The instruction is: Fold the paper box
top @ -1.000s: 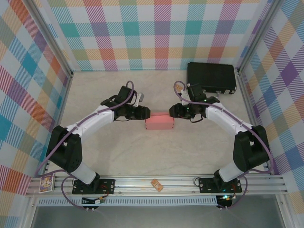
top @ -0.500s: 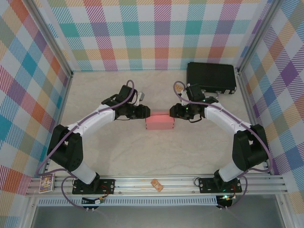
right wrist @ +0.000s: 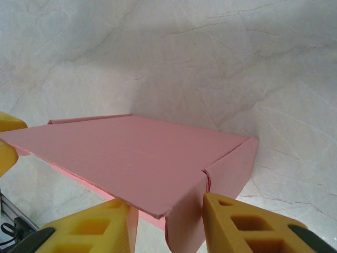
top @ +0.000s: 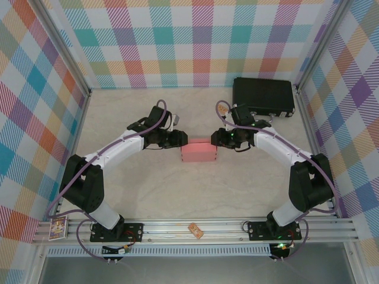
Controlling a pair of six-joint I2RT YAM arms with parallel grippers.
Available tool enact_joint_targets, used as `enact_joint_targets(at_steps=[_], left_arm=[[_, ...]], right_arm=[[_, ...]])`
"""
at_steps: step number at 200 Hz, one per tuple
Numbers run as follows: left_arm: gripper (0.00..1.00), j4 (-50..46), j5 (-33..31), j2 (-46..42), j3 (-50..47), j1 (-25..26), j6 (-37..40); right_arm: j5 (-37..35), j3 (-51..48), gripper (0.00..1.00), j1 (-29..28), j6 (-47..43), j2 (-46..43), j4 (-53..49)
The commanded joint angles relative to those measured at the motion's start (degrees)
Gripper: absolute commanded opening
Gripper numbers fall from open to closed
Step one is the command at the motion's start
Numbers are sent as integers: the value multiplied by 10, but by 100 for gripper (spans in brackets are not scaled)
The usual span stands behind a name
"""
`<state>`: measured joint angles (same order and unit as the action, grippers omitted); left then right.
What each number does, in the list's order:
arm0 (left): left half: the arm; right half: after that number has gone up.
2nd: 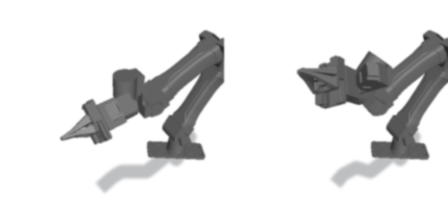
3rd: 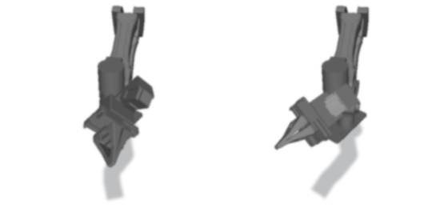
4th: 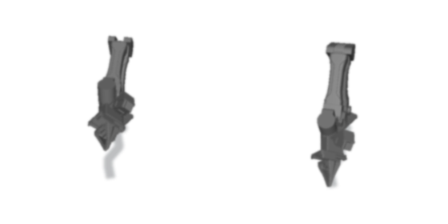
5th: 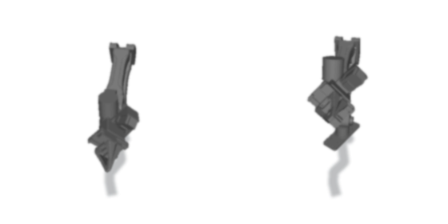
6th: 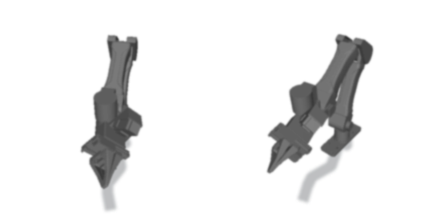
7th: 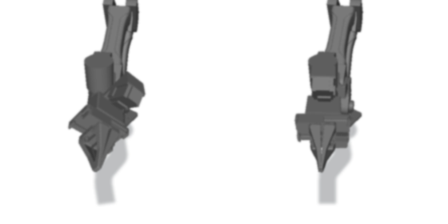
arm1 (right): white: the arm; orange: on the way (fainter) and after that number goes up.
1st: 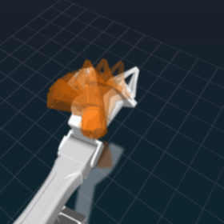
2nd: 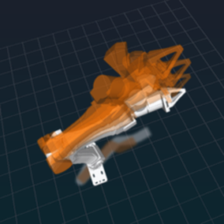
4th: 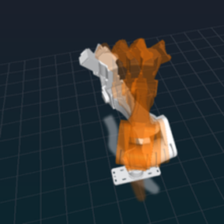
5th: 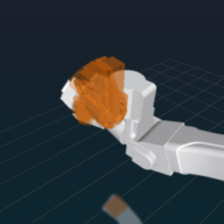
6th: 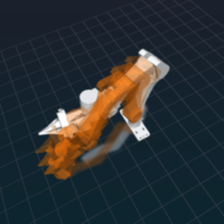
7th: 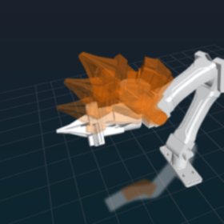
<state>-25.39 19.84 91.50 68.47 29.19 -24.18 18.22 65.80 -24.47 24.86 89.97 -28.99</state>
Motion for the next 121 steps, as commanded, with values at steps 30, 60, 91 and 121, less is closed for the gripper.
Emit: enact_joint_targets(at_steps=[30,60,91,121], left_arm=[[46,-21,3,-3,19,8,-10],[45,-30,2,-5,19,8,-11],[39,-27,2,-3,19,8,-23],[31,-9,12,0,17,8,-40]], right_arm=[[-15,15,37,-5,10,5,-3],[-14,16,36,-5,14,6,0],[-2,16,35,-5,19,7,7],[8,14,33,-5,25,7,13]])
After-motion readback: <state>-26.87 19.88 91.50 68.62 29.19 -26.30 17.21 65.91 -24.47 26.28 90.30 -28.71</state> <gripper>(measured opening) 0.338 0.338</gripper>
